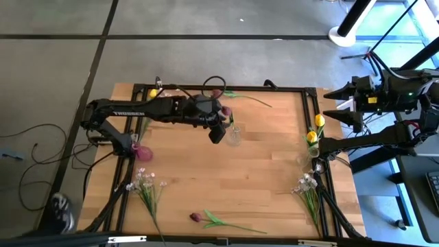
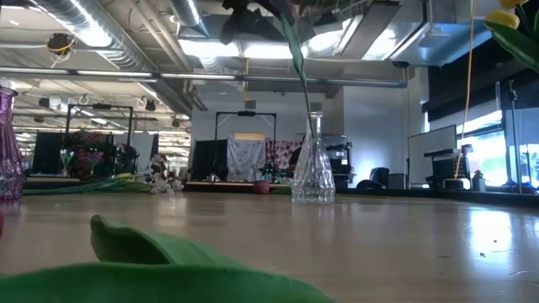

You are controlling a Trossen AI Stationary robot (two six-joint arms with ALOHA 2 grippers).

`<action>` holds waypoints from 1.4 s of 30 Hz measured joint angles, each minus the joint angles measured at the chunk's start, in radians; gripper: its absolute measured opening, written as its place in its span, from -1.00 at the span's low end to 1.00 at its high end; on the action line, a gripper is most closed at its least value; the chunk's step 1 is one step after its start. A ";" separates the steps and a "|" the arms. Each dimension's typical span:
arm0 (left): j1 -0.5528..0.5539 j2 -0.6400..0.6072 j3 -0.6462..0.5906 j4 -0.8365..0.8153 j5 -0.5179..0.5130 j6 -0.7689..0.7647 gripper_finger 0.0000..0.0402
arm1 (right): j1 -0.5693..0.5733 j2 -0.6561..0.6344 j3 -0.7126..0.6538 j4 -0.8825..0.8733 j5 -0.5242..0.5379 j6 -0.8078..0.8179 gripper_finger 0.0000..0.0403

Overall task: Sort flowers into vase by color
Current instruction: Put the middle red tulip into the top transparent vase, then put the top red tulip into the top transparent vase

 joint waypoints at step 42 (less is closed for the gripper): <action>-0.181 -0.346 0.193 -0.635 -0.177 -0.045 -0.21 | -0.425 0.699 -0.001 0.545 -0.024 -0.097 0.66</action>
